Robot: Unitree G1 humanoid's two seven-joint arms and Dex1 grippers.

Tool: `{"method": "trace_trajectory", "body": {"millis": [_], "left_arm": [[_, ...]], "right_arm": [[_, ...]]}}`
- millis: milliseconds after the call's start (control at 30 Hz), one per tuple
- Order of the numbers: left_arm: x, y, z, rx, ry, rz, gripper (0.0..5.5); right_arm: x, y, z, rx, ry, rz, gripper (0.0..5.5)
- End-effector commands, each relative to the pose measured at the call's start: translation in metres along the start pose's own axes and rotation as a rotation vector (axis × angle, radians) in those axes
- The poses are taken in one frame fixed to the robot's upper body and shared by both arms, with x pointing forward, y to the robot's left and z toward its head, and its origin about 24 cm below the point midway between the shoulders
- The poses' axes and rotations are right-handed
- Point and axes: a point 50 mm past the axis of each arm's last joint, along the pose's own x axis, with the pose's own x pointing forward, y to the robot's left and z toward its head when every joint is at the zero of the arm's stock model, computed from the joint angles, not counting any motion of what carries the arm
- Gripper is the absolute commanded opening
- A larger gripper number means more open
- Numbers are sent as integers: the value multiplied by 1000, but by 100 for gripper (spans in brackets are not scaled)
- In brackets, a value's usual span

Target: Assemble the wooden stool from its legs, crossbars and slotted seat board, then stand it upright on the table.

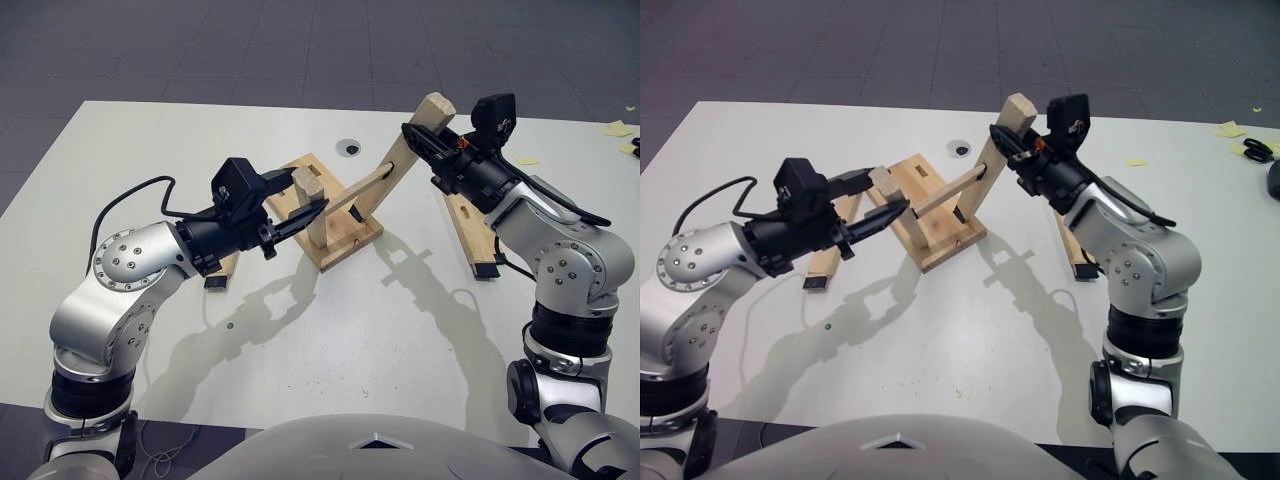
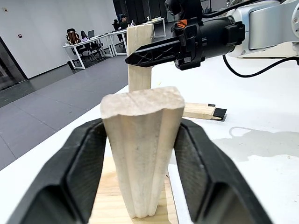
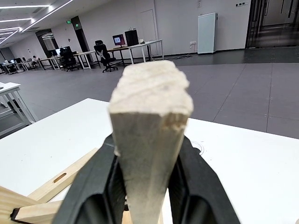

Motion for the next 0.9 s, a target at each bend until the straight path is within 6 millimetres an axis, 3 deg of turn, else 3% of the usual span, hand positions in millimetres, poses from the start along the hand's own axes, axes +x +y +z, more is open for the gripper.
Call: {"method": "trace_trajectory", "body": {"millis": [33,667,900], "left_arm": [[-3,5,3,12,2,22,202],[5,-4,-8,1,19,4,202],[11,-7,-14,-17,14,-2,202]], "right_arm": [[-2,-2,-7,-43,54,-31,102],[-4,8,-11,-134,100,25,102],[-4,15,-28,-150,261,82,104]]}}
